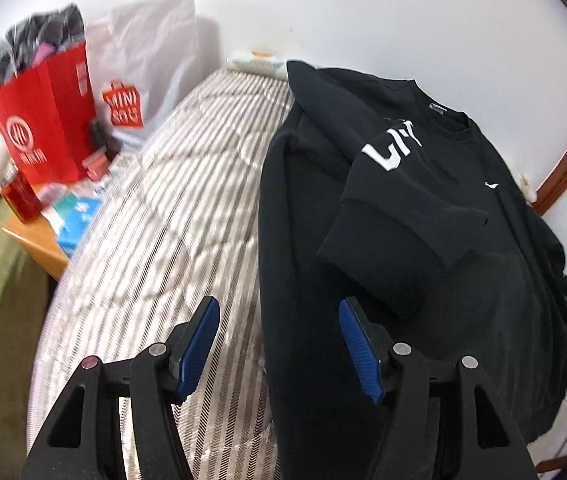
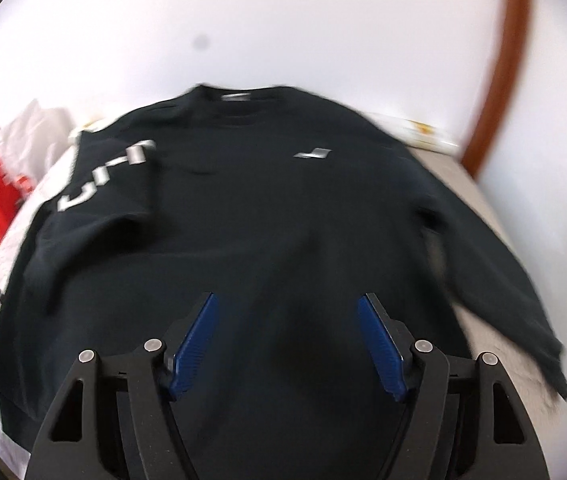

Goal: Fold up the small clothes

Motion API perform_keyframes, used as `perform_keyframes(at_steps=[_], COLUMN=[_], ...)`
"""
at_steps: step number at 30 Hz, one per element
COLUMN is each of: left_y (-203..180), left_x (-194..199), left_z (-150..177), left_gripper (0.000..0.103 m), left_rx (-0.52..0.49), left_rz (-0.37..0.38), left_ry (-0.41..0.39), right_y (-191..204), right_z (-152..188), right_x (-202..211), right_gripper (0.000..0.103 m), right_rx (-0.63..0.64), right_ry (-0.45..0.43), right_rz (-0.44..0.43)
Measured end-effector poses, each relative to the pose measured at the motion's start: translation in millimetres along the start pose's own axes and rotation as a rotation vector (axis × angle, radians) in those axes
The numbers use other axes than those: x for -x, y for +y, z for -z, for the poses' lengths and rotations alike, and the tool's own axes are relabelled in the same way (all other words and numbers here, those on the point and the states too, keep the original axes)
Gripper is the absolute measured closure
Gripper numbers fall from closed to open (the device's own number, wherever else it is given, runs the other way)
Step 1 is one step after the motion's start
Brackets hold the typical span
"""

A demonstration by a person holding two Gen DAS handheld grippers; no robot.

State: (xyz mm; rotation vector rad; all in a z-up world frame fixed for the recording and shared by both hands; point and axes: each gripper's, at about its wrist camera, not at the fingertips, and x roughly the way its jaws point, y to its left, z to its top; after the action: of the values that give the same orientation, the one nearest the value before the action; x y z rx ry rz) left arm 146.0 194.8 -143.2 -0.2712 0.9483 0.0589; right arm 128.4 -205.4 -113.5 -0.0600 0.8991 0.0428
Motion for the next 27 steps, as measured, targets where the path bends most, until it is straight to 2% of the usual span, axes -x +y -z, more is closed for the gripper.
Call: perform_keyframes(at_steps=[4,10,15,20,24,27], left_y=[3,8,11,9,1,-4], left_x=[-10,-25,-27,-29,-33,-36], left_z=[5,4,4,2,0,1], left_gripper=[0.043,0.043,0.043,0.041,0.04,0.038], left_rx=[-0.01,-0.02,-0.016,-0.02,-0.041,-0.061], left_rz=[0.035,0.032,0.054,0.055,0.035,0.016], left_ry=[-0.001,-0.005,-0.041,-0.047,-0.049,-0.059], right_y=[47,104,124,137,141,151], right_z=[-19,-26,-33,-28,-24,-30], right_x=[-20,-40,-59,-72,-78,-73], right_gripper=[0.032,0.031,0.031,0.031,0.031,0.031], right_rx=[0.076,0.279,0.305,0.397,0.447,0.484], right_ry=[-0.001,-0.029,-0.003,-0.016,-0.015,-0.076], right_rz=[-0.052,-0.02,-0.084,-0.013,-0.022,-0.032])
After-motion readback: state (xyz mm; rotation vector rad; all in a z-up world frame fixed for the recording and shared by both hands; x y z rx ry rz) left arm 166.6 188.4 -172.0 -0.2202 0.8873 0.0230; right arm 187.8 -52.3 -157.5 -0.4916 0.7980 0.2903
